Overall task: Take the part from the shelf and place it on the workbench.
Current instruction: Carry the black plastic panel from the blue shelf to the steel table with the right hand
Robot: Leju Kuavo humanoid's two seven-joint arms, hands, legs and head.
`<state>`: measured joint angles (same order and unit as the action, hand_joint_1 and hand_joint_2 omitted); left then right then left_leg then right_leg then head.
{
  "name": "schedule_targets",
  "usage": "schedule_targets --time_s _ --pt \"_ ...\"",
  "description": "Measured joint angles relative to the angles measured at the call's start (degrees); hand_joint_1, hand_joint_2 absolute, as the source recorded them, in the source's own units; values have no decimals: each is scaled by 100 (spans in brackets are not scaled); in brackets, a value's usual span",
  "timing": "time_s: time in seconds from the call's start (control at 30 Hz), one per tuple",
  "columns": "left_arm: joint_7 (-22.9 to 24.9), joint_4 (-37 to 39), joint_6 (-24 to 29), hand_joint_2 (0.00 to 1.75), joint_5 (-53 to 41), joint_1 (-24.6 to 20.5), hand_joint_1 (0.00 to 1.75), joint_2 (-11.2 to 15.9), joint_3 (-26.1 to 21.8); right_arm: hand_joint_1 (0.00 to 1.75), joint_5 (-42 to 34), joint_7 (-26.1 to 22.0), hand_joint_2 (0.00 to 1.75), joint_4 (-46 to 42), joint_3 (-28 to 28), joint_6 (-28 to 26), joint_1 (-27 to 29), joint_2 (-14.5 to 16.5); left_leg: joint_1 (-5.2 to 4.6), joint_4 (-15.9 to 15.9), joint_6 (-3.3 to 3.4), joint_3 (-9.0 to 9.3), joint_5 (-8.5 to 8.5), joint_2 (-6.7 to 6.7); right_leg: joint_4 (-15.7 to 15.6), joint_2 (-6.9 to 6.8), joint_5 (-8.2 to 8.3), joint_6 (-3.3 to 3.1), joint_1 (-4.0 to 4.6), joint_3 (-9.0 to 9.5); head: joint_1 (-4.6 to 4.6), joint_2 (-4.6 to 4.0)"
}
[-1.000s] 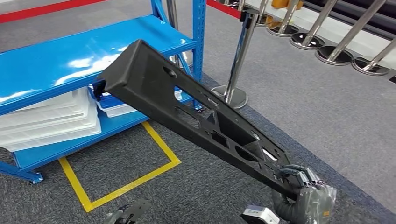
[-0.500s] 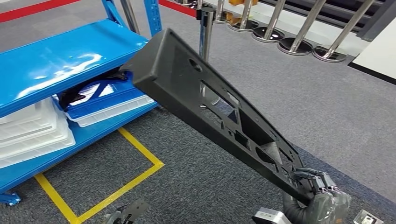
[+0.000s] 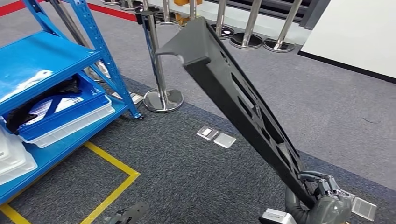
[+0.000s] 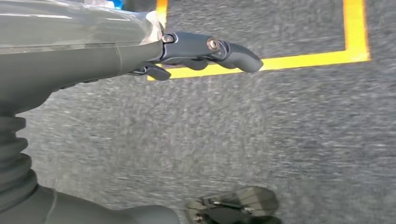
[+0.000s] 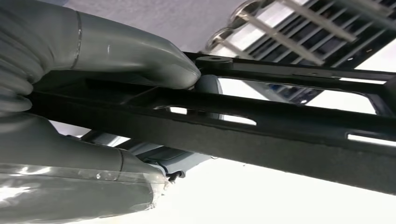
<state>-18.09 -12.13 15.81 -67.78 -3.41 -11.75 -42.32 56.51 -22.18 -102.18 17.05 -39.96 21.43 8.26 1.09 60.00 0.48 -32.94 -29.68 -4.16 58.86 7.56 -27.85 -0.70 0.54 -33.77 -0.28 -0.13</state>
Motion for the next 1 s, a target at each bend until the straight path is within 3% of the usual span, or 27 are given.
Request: schedule_targets --time_s 0.07,0.13,0.2,0.27,0.3,0.33,0.37,0.43,0.5,0.57,0.63,0.67,0.73,0.8,0.83,0.87,0.93,1.0 --pt "5 0 2 175 -9 -12 0 -1 -6 175 -30 -10 175 -1 -23 -2 42 12 2 -48 33 31 4 95 -4 77 -2 61 -19 -31 -4 0" --pt "5 0 3 175 -34 -27 0 -3 -13 175 -61 -15 175 -2 -42 -3 74 14 26 -100 88 85 14 223 190 -189 -135 131 0 -115 22 0" --pt "4 0 3 175 -61 -17 0 -5 -15 175 -87 -16 175 -1 -51 -4 73 11 30 -128 122 139 -5 374 811 -577 -445 203 -13 -416 50 0" --pt "7 0 8 175 -71 3 0 -3 -19 175 -108 -18 175 7 -57 -4 79 10 27 -127 123 168 -41 537 1487 -696 -662 260 -74 -793 50 0" --pt "8 0 10 175 -72 6 0 -1 -21 175 -119 -18 175 11 -62 -3 86 10 28 -127 113 186 -63 613 1587 -717 -626 282 -102 -867 50 0" --pt "9 0 13 175 -73 4 0 0 -23 175 -130 -18 175 15 -67 -3 89 9 30 -126 98 212 -88 681 1449 -741 -482 296 -122 -819 51 0" --pt "9 0 15 175 -75 0 0 0 -23 175 -138 -18 175 16 -70 -3 90 9 33 -127 76 248 -118 743 1111 -797 -266 302 -133 -663 51 0" --pt "8 0 25 175 -78 -4 0 1 -23 175 -144 -18 175 14 -74 -3 83 9 25 -129 18 320 -180 846 358 -1071 57 265 -90 -296 52 0" --pt "8 0 39 175 -79 -3 0 1 -23 175 -151 -19 175 13 -80 -2 81 9 2 -143 -42 365 -223 944 55 -1247 109 182 -16 -167 47 0" --pt "8 0 45 175 -83 -7 0 -4 -23 175 -162 -21 175 10 -91 -2 92 9 4 -180 -104 412 -256 1054 30 -1134 101 89 9 -176 41 0" --pt "7 0 47 175 -88 -22 0 -10 -24 175 -172 -27 175 2 -102 -5 97 15 26 -67 -141 405 -379 913 -32 -992 116 2 -7 -136 32 0" --pt "6 0 48 175 -90 -26 0 -12 -24 175 -174 -33 175 -1 -107 -7 89 21 31 155 -144 313 -512 765 -60 -921 122 -40 -20 -107 22 0" --pt "6 0 49 175 -90 -8 0 -11 -24 175 -174 -45 175 -2 -118 -8 77 31 20 926 -126 -80 -828 518 -68 -762 107 -96 -10 -78 8 0" --pt "8 0 49 175 -89 24 0 -11 -26 175 -174 -48 175 2 -132 -8 83 35 4 1453 -112 -427 -898 471 -66 -569 90 -119 8 -47 5 0" --pt "9 0 49 175 -90 32 0 -11 -27 175 -174 -49 175 4 -140 -7 87 35 1 1401 -100 -464 -759 461 -64 -470 81 -121 12 -25 4 0" --pt "8 0 49 175 -91 31 0 -11 -27 175 -174 -50 175 5 -148 -7 88 35 1 1136 -85 -400 -528 434 -60 -373 69 -116 13 0 5 0" --pt "6 0 49 175 -95 23 0 -10 -27 175 -174 -55 175 6 -166 -6 86 35 20 415 -54 -161 -79 224 -29 -204 32 -83 14 27 7 0" --pt "4 0 49 175 -97 22 0 -9 -27 175 -175 -60 175 3 -181 -7 86 36 27 36 -33 -21 47 31 7 -69 16 -30 1 -5 10 0"
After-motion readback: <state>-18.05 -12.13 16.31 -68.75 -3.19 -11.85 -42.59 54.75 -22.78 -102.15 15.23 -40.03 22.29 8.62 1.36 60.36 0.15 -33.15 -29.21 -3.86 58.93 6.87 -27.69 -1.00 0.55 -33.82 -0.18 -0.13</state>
